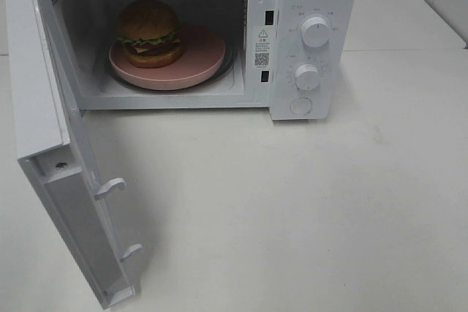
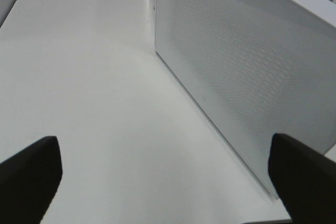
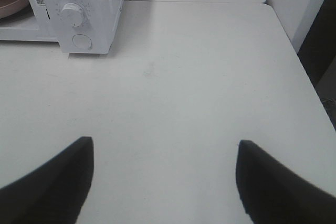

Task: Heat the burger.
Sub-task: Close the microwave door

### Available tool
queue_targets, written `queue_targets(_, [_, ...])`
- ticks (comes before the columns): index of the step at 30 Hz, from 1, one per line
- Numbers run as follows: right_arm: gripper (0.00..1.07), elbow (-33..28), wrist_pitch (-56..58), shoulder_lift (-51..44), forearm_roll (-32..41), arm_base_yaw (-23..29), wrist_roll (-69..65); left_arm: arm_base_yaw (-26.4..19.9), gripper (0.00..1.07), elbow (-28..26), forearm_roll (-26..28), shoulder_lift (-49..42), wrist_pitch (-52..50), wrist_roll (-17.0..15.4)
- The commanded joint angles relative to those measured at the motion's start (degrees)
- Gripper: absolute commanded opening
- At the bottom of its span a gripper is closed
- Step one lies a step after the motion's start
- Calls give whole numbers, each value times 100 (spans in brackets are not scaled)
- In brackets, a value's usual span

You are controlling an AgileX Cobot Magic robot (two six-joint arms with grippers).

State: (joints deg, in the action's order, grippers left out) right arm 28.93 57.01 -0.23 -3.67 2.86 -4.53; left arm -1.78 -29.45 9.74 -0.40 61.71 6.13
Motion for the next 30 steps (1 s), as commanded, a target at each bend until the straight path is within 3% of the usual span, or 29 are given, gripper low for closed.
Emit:
queue_targets(1, [74, -11, 11, -155, 6, -23, 63, -17, 100, -6, 40, -74, -52, -11])
queue_targets(13, [74, -11, 11, -155, 6, -23, 57, -17, 100, -172, 11, 275, -332, -29])
queue_targets(17, [74, -11, 11, -155, 6, -23, 57, -17, 95, -264, 11, 487, -590, -29])
queue_targets(19, [74, -11, 11, -155, 6, -23, 57, -17, 85, -264, 11, 773, -882, -29])
queue_targets(20, [74, -11, 11, -155, 6, -23, 57, -17, 85, -264, 11, 773, -882, -29])
queue_targets(21, [74, -11, 11, -155, 6, -23, 57, -17, 74, -264, 11, 957, -1060, -29])
queue_targets(22, [74, -11, 11, -155, 6, -23, 57, -17, 74, -264, 11, 957, -1060, -29])
queue_targets(23, [74, -11, 11, -155, 6, -23, 57, -17, 59, -264, 11, 1152, -1192, -29])
queue_targets(24, [74, -11, 11, -155, 6, -23, 57, -17, 52, -264, 17, 1261, -1243, -29])
queue_targets(25, [74, -11, 11, -155, 6, -23, 57, -17, 52, -264, 17, 1261, -1243, -29])
queue_targets(26, [74, -11, 11, -155, 6, -23, 57, -17, 39, -264, 11, 1490, -1369, -29])
queue_targets(28, [74, -11, 11, -155, 6, -23, 57, -17, 33, -264, 11, 1593, -1432, -29])
queue_targets(29, [74, -11, 11, -155, 6, -23, 57, -17, 17, -264, 11, 1748, -1644, -29])
queue_targets(30, [74, -11, 11, -155, 6, -23, 57, -17, 10, -241, 11, 1799, -1765, -29])
